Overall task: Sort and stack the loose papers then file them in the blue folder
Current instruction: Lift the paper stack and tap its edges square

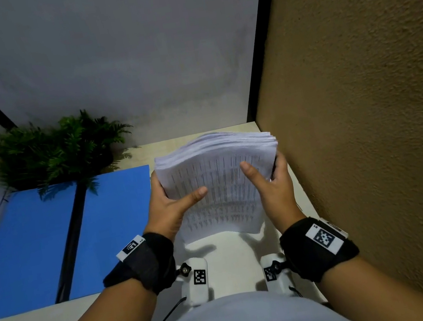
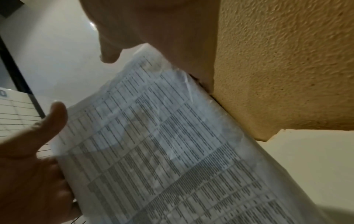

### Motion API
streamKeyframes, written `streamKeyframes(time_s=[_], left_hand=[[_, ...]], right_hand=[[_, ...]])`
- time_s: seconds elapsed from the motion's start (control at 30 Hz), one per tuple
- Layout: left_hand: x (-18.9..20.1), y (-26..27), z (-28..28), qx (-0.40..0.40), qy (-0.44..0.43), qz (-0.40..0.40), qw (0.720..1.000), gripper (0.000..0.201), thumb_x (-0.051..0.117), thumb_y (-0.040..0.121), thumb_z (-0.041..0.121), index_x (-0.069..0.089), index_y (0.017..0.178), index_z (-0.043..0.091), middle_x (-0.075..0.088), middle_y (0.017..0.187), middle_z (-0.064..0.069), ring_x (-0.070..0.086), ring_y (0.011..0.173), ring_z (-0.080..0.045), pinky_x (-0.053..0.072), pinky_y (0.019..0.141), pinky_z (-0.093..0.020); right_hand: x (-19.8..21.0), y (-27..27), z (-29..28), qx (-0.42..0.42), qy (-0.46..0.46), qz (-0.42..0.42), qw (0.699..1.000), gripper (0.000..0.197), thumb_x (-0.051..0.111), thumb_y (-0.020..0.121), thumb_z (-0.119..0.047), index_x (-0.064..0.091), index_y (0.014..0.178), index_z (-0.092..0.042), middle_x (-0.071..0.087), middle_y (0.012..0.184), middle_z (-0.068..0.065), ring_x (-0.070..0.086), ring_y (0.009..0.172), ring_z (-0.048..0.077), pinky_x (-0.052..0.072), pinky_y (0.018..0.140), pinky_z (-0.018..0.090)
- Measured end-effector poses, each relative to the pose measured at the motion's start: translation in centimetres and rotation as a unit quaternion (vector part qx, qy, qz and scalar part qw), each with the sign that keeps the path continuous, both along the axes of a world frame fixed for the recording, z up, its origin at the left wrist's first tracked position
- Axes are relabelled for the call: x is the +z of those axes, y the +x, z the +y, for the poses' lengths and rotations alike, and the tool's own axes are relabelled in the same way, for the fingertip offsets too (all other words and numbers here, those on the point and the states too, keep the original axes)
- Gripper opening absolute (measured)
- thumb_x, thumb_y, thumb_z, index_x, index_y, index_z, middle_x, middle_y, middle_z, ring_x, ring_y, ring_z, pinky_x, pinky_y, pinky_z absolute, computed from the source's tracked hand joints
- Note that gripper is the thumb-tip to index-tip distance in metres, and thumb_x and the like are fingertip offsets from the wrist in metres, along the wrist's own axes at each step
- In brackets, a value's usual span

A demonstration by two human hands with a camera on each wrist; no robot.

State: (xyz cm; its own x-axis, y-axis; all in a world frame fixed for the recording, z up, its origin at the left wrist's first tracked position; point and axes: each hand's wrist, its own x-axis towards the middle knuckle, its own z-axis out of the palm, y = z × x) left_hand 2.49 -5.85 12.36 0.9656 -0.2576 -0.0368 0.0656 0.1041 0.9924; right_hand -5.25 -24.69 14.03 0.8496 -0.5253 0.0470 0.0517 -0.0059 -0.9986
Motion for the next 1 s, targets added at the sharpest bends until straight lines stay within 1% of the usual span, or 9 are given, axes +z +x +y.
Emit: streamKeyframes(time_s=[0.13,0.27,0.43,0.5,0.57,0.7,0.8,0.87,1.0], left_hand=[[0.5,0.2,0.1,0.017,-0.015,-0.013,1.000,0.093,0.090,0.051,0.036,0.045,0.132,0.032,0.061,0.128,0.004,0.061,0.118,-0.009,0.057,0.087,-0.029],[1.3,0.0,-0.2,0.017,-0.029,-0.031,0.999,0.090,0.085,0.059,0.039,0.043,0.137,0.028,0.060,0.128,0.002,0.063,0.113,-0.007,0.057,0.083,-0.027],[2.0,-0.5,-0.7,0.042,-0.054,-0.054,0.996,0.074,0.072,0.071,0.047,0.045,0.134,0.018,0.062,0.119,0.003,0.066,0.099,0.005,0.054,0.077,-0.016],[2.3,-0.5,-0.8,0.057,-0.040,-0.059,0.996,0.069,0.068,0.072,0.054,0.047,0.130,0.023,0.062,0.116,0.004,0.065,0.093,0.009,0.053,0.075,-0.014],[2.6,-0.4,-0.8,0.077,-0.020,-0.065,0.995,0.058,0.064,0.073,0.058,0.049,0.122,0.032,0.062,0.112,0.007,0.065,0.091,0.008,0.053,0.074,-0.015],[3.3,0.6,-1.4,0.149,0.007,-0.068,0.987,0.028,0.052,0.097,0.048,0.054,0.112,0.024,0.056,0.104,0.009,0.055,0.092,-0.001,0.045,0.077,-0.013],[3.7,1.1,-1.8,0.172,0.021,-0.054,0.983,0.020,0.047,0.103,0.030,0.056,0.110,0.014,0.054,0.096,0.011,0.051,0.085,0.002,0.042,0.069,-0.008],[3.7,1.3,-1.9,0.177,0.023,-0.043,0.983,0.016,0.046,0.102,0.022,0.058,0.109,0.015,0.056,0.096,0.011,0.052,0.087,0.000,0.043,0.072,-0.013],[4.0,1.0,-1.9,0.171,0.016,-0.033,0.985,0.025,0.038,0.102,0.016,0.060,0.113,0.020,0.067,0.111,0.000,0.061,0.099,-0.008,0.048,0.077,-0.011]], right_hand=[[0.1,0.0,0.3,0.008,-0.027,-0.003,1.000,0.083,0.070,0.073,-0.059,0.035,0.143,-0.032,0.057,0.131,-0.009,0.059,0.118,0.006,0.054,0.095,0.032],[0.0,0.0,0.4,0.018,-0.008,0.003,1.000,0.080,0.066,0.073,-0.062,0.035,0.142,-0.036,0.055,0.133,-0.007,0.057,0.122,0.011,0.052,0.101,0.044],[0.5,0.1,0.5,-0.011,-0.038,-0.011,0.999,0.089,0.073,0.084,-0.040,0.015,0.151,-0.037,0.039,0.142,-0.014,0.045,0.131,0.008,0.044,0.106,0.034],[0.7,0.7,0.2,-0.028,-0.039,-0.007,0.999,0.092,0.071,0.087,-0.034,0.008,0.154,-0.033,0.040,0.131,-0.023,0.046,0.125,-0.003,0.041,0.108,0.030],[1.0,0.6,0.4,-0.032,-0.103,-0.028,0.994,0.093,0.072,0.087,-0.033,0.005,0.152,-0.039,0.036,0.127,-0.033,0.040,0.118,-0.021,0.039,0.104,0.016],[1.1,0.6,0.4,-0.032,-0.234,-0.040,0.971,0.063,0.067,0.089,-0.037,0.032,0.142,-0.044,0.037,0.133,-0.004,0.041,0.118,-0.011,0.041,0.096,0.012],[1.0,0.7,0.2,-0.039,-0.247,-0.023,0.968,0.044,0.062,0.089,-0.049,0.050,0.130,-0.035,0.036,0.126,-0.005,0.035,0.112,-0.019,0.038,0.086,0.007],[0.8,0.5,0.3,-0.044,-0.286,-0.034,0.957,0.044,0.060,0.088,-0.054,0.053,0.125,-0.033,0.036,0.122,-0.007,0.037,0.111,-0.017,0.037,0.086,0.005],[0.8,0.1,0.8,-0.077,-0.236,-0.015,0.969,0.047,0.058,0.087,-0.054,0.048,0.128,-0.032,0.037,0.122,-0.008,0.040,0.109,-0.014,0.039,0.083,0.009]])
